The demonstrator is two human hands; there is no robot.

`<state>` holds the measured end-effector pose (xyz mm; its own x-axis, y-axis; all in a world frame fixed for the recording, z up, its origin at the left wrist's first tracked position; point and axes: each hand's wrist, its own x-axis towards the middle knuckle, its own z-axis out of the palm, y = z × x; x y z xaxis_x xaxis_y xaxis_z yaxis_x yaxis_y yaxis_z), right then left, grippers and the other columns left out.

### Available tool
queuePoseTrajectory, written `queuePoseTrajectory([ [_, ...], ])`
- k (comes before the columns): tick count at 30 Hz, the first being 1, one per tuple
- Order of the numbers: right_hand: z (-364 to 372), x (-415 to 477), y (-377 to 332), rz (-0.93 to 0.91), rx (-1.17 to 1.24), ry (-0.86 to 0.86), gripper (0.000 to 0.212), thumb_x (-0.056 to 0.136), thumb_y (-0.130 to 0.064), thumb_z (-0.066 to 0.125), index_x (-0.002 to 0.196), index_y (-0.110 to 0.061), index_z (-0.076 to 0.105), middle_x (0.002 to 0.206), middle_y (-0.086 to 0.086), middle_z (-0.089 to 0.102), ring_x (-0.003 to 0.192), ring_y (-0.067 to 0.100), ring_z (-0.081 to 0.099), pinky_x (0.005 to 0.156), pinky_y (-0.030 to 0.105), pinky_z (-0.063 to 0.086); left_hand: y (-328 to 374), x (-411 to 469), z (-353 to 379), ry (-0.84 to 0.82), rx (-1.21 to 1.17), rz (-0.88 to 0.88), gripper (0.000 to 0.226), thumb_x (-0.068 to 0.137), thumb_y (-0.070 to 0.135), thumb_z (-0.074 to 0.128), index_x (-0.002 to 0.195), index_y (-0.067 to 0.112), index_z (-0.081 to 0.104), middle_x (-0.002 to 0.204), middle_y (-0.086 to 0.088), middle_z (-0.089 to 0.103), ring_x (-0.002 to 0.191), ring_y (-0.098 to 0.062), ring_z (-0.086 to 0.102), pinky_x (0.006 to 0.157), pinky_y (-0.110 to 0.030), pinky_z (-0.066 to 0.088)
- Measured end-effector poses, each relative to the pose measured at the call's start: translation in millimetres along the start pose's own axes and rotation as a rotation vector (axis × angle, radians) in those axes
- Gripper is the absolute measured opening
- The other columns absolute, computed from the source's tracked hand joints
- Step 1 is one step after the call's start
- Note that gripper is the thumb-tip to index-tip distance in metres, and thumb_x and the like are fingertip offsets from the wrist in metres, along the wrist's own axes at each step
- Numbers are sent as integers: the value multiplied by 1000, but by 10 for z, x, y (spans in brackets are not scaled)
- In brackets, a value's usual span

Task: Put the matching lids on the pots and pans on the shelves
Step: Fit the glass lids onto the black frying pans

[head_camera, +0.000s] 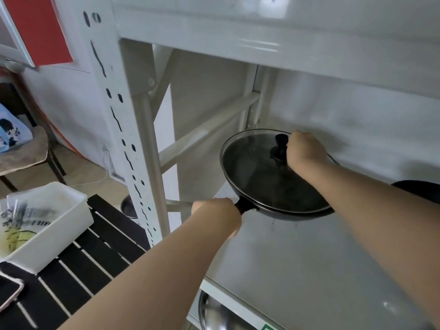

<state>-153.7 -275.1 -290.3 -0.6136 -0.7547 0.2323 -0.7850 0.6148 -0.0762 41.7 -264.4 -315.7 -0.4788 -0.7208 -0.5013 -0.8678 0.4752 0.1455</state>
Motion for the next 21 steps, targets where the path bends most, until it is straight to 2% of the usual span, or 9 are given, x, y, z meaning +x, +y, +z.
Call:
queuePoseTrajectory([
  [2, -55, 13, 16, -55, -91, -39, 19, 88, 2, 53, 107, 5, 57, 75, 14, 49, 78, 32, 53, 67, 36, 41, -14, 25, 3, 6, 13, 7, 26, 90, 12, 51, 116, 14, 47, 73, -2, 48, 91, -23, 65, 96, -32, 51],
  [4, -107, 3, 24, -93, -176, -82, 20, 88, 0, 55, 107, 3, 58, 69, 10, 42, 77, 31, 52, 68, 34, 41, -35, 62, 22, 7, 17, 7, 18, 89, 12, 52, 105, 14, 43, 74, -1, 49, 83, -23, 61, 93, -31, 51],
  [10, -194, -28, -3, -147, -299, -157, 24, 87, 0, 57, 110, 0, 57, 65, 6, 34, 77, 29, 50, 73, 37, 46, -71, 99, 23, 0, -8, 38, 28, 88, 16, 56, 115, 15, 49, 75, 0, 48, 80, -23, 61, 92, -31, 52],
  [14, -187, -27, -18, -181, -356, -170, 31, 86, -1, 61, 117, -1, 55, 65, 6, 32, 79, 30, 52, 74, 37, 47, -122, 113, 41, 34, 24, 78, 18, 87, 17, 54, 101, 16, 43, 76, 1, 47, 69, -19, 58, 80, -28, 50],
  [18, -183, 1, 15, -145, -301, -165, 20, 89, -3, 56, 108, -1, 61, 69, 8, 42, 76, 30, 52, 69, 35, 45, -117, 192, 36, 34, 84, 74, 20, 85, 22, 59, 99, 16, 47, 76, 0, 47, 71, -19, 58, 82, -29, 53],
  [21, -167, -23, 52, -108, -208, -156, 20, 90, -7, 56, 108, -3, 63, 76, 9, 49, 75, 30, 52, 66, 33, 43, -62, 225, 2, 34, 211, 72, 30, 83, 32, 64, 108, 19, 55, 75, 2, 47, 85, -21, 60, 86, -30, 51],
])
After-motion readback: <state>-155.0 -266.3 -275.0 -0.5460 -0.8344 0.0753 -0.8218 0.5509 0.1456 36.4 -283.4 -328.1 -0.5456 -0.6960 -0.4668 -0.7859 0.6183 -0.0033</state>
